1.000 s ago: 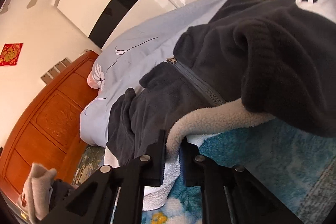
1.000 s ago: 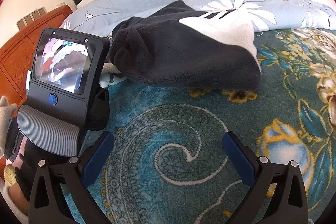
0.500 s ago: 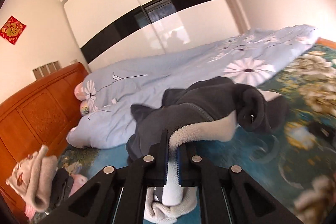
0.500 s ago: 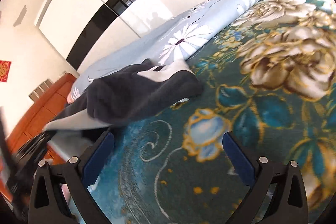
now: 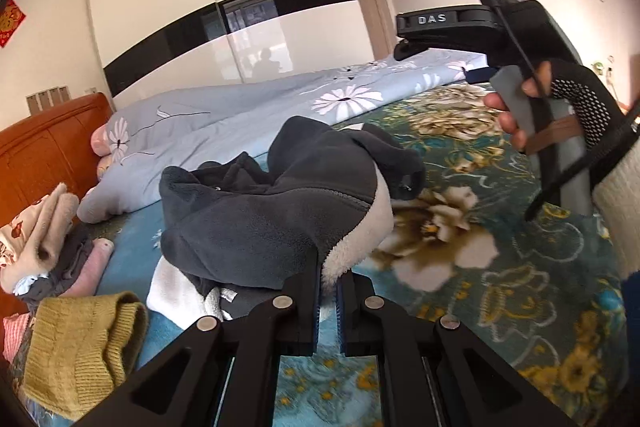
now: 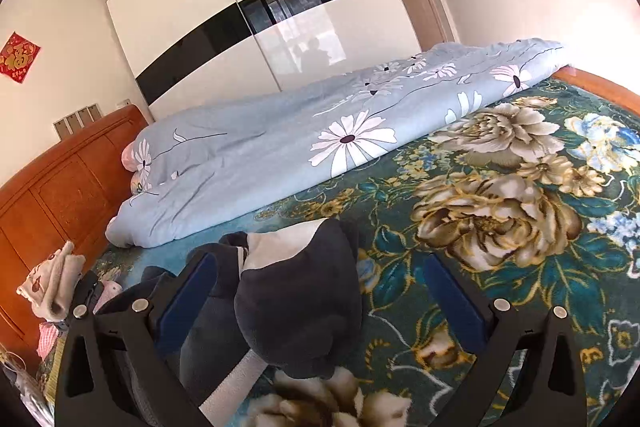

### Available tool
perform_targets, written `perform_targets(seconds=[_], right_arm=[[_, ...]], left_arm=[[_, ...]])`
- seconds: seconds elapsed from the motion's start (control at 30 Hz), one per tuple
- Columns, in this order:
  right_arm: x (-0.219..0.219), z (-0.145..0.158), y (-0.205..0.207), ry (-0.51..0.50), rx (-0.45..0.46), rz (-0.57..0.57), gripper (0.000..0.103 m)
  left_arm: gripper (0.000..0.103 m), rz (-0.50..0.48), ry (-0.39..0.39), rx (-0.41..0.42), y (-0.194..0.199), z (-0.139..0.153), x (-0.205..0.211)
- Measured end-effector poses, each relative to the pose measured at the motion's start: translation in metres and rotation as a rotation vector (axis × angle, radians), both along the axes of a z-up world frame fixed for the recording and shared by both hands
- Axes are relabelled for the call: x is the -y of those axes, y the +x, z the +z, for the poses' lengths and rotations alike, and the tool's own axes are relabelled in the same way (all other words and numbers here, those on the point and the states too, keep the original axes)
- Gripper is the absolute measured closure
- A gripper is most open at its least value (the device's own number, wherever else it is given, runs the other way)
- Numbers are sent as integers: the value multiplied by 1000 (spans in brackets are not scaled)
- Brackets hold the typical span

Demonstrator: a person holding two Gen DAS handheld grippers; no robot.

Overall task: Fold clothes
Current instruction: 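Drag the grey fleece jacket onto the blanket with the left gripper, release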

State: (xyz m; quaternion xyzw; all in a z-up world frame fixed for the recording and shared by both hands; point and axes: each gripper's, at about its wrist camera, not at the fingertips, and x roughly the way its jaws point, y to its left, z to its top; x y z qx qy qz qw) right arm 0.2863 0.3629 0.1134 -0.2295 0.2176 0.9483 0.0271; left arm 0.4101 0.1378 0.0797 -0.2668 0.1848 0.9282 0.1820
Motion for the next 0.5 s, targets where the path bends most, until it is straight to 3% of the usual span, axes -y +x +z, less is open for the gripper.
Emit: perform_targets(seconds=[0.03,0.1,0.23,0.33,0.4,0.47,0.5], right_arm=[[-2,0,2,3,36,4,0],[-7,-5,28,-21,21,-3,0],[-17,-37,70,-246,48,-38,0],[-21,-47,83,-311,110,-103,0],[-17,-39,81,-299,111,-98,0],[-12,-30,79,-286,113,-92,0],[-10,-26,78,-280,114,-90,0]], left_arm=[[96,-22,8,14,9,3,0],[96,-65,21,39,25,8,0],[96,-92,12,82,24,-7,3],[91,-96,95,142,21,-10,19],[89,-126,130,153,21,-7,28],[81,-185,171,161,25,-3,43],[72,-203,186,160,26,-1,50]])
